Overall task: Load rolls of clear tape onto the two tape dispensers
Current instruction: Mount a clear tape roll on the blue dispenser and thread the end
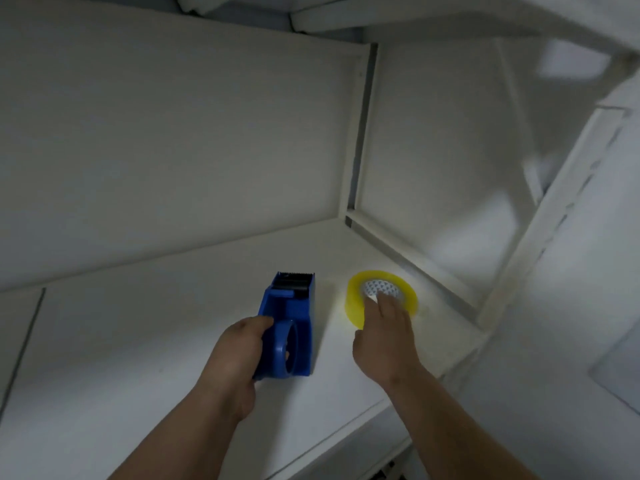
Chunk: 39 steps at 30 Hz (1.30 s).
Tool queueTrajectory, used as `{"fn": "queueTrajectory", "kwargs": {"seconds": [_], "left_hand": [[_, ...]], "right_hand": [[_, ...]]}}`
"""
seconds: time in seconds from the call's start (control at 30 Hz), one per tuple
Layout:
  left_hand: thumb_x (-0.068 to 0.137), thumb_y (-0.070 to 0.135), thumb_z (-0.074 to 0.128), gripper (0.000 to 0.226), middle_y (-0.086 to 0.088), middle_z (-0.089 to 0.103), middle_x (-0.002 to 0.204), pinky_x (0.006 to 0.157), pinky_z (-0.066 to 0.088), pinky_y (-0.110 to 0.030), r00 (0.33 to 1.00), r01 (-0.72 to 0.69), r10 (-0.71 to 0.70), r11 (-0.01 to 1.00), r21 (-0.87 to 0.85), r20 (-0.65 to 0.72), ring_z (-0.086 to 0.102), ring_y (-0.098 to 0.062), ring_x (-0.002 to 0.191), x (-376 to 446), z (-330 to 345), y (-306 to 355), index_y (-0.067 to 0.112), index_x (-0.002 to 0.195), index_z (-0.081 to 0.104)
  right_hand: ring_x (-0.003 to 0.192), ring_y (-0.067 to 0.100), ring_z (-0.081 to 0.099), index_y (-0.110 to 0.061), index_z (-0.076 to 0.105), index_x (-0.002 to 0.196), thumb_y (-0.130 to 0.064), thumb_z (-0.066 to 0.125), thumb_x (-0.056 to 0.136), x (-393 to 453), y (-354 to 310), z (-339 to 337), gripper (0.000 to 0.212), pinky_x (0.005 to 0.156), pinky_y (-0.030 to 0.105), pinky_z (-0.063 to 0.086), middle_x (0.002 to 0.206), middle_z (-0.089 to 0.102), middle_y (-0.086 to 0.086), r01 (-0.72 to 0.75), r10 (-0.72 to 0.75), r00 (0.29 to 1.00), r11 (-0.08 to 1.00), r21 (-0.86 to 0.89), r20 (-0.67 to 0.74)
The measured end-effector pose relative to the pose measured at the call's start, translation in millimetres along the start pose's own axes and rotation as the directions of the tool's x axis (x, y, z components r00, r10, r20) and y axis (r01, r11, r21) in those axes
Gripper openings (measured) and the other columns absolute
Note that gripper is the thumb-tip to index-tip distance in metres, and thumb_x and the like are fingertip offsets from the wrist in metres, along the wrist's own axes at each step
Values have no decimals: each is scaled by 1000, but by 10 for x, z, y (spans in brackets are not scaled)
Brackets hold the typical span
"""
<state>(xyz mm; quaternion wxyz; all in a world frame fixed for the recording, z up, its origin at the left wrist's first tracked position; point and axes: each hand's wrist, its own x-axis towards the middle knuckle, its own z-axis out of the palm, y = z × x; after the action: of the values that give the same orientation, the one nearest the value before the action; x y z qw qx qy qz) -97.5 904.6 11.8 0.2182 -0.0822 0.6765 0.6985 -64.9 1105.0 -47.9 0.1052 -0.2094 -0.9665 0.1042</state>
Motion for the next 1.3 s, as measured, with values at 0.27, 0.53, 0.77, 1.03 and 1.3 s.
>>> {"fn": "queueTrajectory", "kwargs": {"seconds": [0.27,0.53,0.77,1.03,1.3], "left_hand": [[96,13,46,21,-10,69,71,72,44,-40,989,-15,0,995,-101,-151,60,-26,64,42,188,-18,8,90,65],[95,11,46,19,-13,69,77,74,41,-42,965,-90,40,979,-183,-261,60,-28,66,-102,-230,-39,8,91,65],[95,13,46,18,-19,68,92,76,41,-43,930,-183,99,960,-214,-354,60,-34,84,-592,-1245,-138,10,93,64],[96,13,47,18,-19,69,94,74,42,-43,869,-245,81,927,-283,-487,59,-33,84,-1412,-2791,-339,9,98,64],[97,18,50,13,-22,68,109,83,42,-44,773,-307,12,882,-356,-635,59,-36,97,-1802,-3865,-437,13,97,62]], "right_hand": [[133,28,39,-16,41,139,-22,49,85,385,146,9,55,116,54,3,134,53,5,6,14,997,969,-247,82],[134,23,41,-19,45,136,-37,55,90,240,-369,-149,51,111,41,22,141,51,3,-31,19,998,972,235,53],[103,28,60,-18,57,115,-25,62,89,-474,-1438,-328,27,93,43,47,112,63,6,-37,-96,988,622,783,122],[79,20,59,-12,62,104,-13,63,89,-1544,-2876,-234,15,63,31,43,91,66,6,-107,-291,941,229,967,173],[80,20,66,-16,65,99,-26,65,73,-2149,-4041,-32,28,67,33,48,91,71,5,-183,-552,807,104,978,210]]}}
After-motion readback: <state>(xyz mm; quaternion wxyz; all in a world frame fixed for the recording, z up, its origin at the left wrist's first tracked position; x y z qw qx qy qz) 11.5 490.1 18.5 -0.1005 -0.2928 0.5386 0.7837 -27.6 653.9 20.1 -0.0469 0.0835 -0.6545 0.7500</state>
